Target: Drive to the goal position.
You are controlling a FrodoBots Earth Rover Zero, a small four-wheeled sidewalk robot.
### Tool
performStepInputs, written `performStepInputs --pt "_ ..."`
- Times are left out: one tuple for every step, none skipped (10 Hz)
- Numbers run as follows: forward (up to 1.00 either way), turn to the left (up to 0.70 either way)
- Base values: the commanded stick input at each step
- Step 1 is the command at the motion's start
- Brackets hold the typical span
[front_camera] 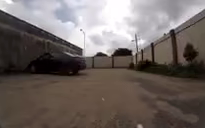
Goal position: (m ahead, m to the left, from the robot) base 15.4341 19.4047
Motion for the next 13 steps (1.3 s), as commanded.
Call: performStepInputs --pt "0.30 0.00" --pt "0.30 0.00" --pt "0.30 0.00" --pt "0.30 0.00" --pt "0.30 0.00" --pt "0.30 0.00" --pt "0.30 0.00" --pt "0.30 0.00" --pt "0.30 0.00" --pt "0.30 0.00" --pt "0.30 0.00" --pt "0.30 0.00" --pt "0.30 0.00"
